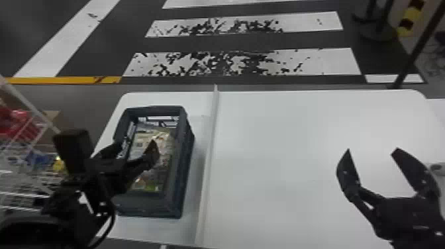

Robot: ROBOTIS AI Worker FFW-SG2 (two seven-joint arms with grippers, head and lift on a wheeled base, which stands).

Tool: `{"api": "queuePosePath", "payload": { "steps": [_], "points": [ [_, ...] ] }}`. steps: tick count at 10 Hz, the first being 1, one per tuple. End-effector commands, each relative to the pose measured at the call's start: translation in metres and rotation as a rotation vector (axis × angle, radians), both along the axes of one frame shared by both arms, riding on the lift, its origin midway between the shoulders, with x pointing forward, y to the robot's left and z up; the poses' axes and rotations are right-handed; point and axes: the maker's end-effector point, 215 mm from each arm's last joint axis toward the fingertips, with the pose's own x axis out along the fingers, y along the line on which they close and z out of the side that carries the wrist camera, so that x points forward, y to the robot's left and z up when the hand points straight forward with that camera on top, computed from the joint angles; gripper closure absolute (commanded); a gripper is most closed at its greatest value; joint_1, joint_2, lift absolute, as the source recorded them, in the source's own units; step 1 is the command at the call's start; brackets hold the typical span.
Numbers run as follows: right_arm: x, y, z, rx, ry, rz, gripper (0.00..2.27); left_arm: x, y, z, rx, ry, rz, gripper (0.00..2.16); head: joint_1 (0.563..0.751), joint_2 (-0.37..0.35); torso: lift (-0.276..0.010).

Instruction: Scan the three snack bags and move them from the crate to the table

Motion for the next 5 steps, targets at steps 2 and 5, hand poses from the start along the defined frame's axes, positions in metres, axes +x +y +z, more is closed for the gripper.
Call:
{"api": "queuePosePath", "payload": {
  "steps": [2,5],
  "points": [
    [0.009,0.013,-0.008,-0.027,0.01,0.041,0.08,-0.001,0.032,-0.04,0.006,0.174,0.073,0.15,0.695,0.252,-0.062],
    [0.006,0.01,-0.009,-0.061,0.008,0.04,0.08,0.037,0.027,-0.049,0.014,0.179,0.067,0.15,0.695,0.281,-0.062]
  ]
}}
